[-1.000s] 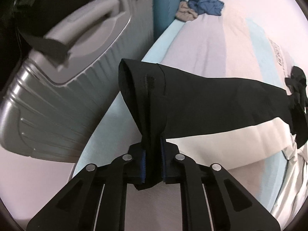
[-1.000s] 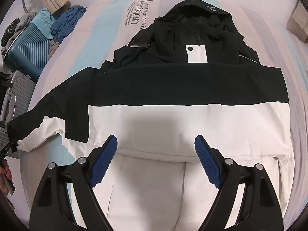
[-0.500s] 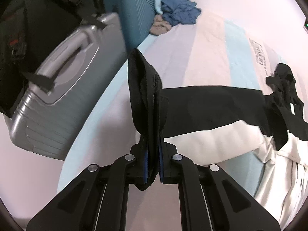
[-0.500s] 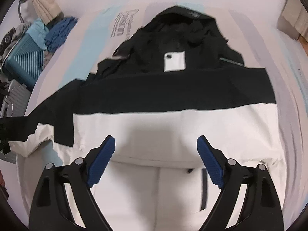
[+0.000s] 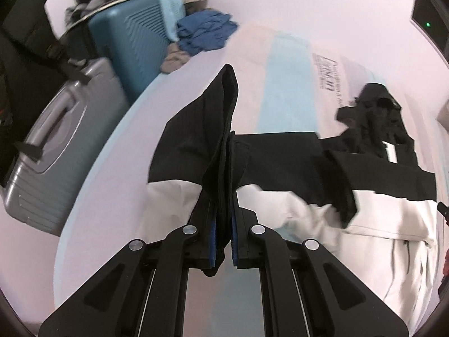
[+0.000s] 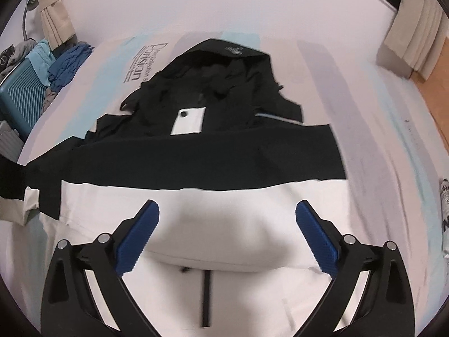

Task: Fold large clothes
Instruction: 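Lift the held sleeve up off the bed with the left gripper, then carry the sleeve across the jacket body toward the first folded sleeve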

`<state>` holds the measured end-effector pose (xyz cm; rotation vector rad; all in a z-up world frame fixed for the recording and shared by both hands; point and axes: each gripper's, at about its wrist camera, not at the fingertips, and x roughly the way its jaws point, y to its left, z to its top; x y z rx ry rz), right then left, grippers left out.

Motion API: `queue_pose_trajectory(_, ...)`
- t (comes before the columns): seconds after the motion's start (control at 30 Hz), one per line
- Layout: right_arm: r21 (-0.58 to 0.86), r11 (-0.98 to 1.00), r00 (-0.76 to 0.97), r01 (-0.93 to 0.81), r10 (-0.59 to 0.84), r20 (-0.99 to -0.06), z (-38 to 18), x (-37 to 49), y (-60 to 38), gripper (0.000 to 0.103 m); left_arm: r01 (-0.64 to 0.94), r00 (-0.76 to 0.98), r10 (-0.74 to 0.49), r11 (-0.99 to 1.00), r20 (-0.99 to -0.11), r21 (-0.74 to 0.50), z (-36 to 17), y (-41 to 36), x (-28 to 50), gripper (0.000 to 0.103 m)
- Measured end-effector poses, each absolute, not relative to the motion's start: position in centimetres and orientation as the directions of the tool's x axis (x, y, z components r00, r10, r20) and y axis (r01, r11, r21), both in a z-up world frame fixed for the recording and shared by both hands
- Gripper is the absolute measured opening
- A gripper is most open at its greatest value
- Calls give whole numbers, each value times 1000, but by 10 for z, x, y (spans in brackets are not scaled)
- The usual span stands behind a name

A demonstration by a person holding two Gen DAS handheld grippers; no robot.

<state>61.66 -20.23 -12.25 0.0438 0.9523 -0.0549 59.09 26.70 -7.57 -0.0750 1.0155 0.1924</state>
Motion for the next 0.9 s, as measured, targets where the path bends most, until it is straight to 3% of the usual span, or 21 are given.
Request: queue_pose_trajectory(0.9, -1, 997, 605, 79, -49, -794, -119, 590, -346, 94, -1, 511, -2, 1000, -860, -3, -86, 18, 629, 6)
